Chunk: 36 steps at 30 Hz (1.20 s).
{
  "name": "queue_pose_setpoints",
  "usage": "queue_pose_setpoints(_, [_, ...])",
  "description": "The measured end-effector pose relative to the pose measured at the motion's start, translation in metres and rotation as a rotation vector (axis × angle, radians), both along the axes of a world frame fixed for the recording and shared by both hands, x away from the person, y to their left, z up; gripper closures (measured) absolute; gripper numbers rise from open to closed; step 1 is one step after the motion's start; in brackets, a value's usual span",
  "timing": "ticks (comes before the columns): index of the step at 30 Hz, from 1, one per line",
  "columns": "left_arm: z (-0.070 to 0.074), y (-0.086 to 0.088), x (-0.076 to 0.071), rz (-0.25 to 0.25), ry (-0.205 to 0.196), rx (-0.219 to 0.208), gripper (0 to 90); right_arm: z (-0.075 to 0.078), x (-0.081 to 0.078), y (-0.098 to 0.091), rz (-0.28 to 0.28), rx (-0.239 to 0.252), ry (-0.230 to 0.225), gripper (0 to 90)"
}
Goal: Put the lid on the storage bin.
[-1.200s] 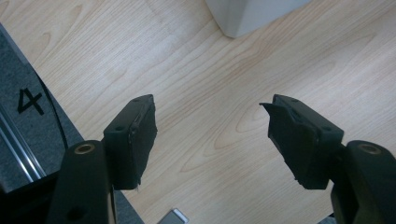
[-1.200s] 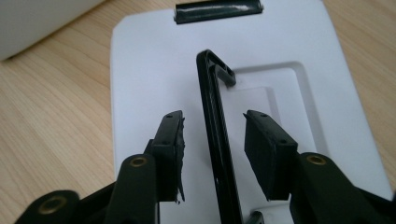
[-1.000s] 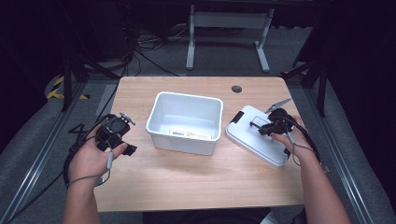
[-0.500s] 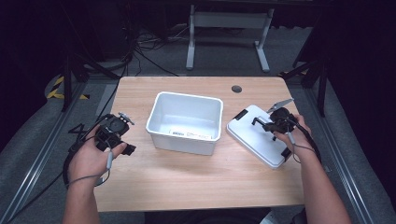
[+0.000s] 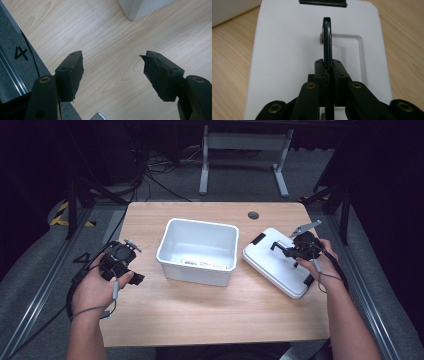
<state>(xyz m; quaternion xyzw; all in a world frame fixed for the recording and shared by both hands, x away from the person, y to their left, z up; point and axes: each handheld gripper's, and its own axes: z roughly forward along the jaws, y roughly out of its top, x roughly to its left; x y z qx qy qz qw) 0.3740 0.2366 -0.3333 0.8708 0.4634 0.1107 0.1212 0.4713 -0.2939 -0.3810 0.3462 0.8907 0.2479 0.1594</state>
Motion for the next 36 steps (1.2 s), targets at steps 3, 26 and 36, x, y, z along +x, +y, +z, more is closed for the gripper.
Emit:
queue_pose_setpoints(3, [0.000,0.000,0.000,0.000,0.002,-0.002,32.8,0.011,-0.001,0.001,0.019,-0.003,0.013,84.7])
queue_pose_setpoints(26, [0.003,0.004,-0.001,0.002,-0.003,-0.013,32.6,0.086,-0.004,0.010,0.073,-0.024,-0.065,84.7])
queue_pose_setpoints(36, [0.005,0.005,-0.002,0.001,-0.002,-0.021,32.6,0.111,-0.007,0.030,0.136,-0.007,-0.087,84.7])
